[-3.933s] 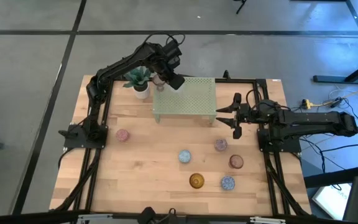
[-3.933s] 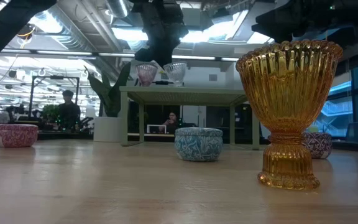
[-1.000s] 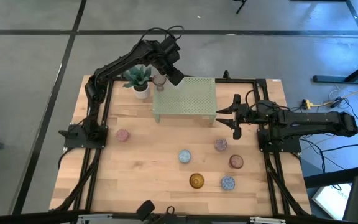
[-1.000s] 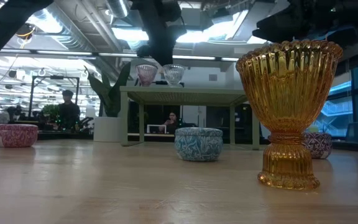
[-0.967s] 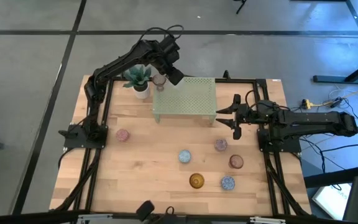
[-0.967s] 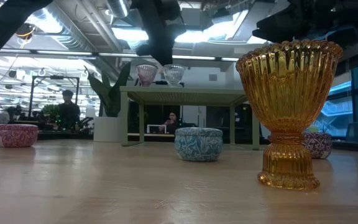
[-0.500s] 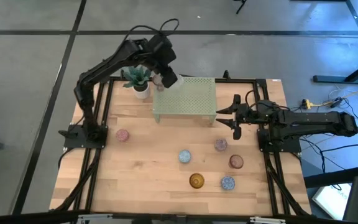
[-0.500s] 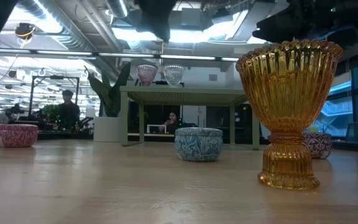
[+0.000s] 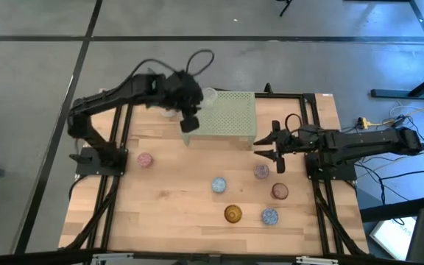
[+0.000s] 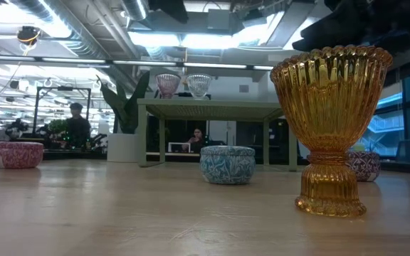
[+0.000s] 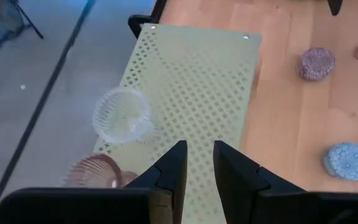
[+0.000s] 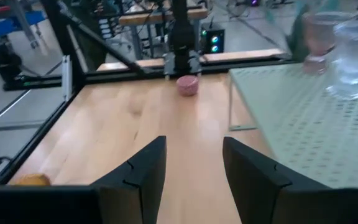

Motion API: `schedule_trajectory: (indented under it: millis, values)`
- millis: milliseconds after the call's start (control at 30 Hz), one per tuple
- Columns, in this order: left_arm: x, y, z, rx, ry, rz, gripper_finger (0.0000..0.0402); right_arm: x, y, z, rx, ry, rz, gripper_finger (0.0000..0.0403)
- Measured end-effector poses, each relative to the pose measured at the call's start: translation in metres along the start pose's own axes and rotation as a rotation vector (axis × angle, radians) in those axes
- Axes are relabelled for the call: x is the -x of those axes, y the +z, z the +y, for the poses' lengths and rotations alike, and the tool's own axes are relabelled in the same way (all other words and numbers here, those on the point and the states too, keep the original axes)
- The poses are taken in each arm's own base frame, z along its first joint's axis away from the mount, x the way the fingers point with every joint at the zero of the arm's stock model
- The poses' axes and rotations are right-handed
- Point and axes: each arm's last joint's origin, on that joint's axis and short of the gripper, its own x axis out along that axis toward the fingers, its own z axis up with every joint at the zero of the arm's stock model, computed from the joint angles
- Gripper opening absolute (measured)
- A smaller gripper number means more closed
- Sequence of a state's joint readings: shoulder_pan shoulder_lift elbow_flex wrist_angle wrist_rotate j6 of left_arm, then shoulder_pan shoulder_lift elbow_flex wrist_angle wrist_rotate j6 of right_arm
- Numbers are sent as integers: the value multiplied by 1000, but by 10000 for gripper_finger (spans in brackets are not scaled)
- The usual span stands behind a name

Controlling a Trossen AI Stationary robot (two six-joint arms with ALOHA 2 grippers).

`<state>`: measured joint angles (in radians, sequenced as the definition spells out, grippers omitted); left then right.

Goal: Pick & Place candle stick holders
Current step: Put the yellow glass candle holder on the shelf

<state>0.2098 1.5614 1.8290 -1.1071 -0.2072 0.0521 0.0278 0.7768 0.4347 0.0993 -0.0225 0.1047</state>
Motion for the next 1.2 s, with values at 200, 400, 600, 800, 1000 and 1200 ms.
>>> schedule_trajectory:
  millis: [200, 400, 600, 800, 1000, 1200]
  values:
    - [-23, -53, -41, -84, -68, -116, 75, -11, -8, 11, 15, 55, 60, 162]
    - [-36, -106, -76, -125, -154, -262, 75, -26, -13, 19, -33, 91, 69, 162]
    - [-53, -146, -103, -132, -235, -415, 75, -45, -10, 27, -93, 106, 123, 162]
    - [-63, -169, -113, -137, -260, -453, 75, -70, -11, 43, -144, 171, 223, 162]
    - [-63, -167, -112, -114, -263, -468, 75, -97, -4, 69, -188, 304, 321, 162]
    - [-62, -166, -113, -108, -266, -485, 75, -118, -2, 92, -162, 307, 508, 162]
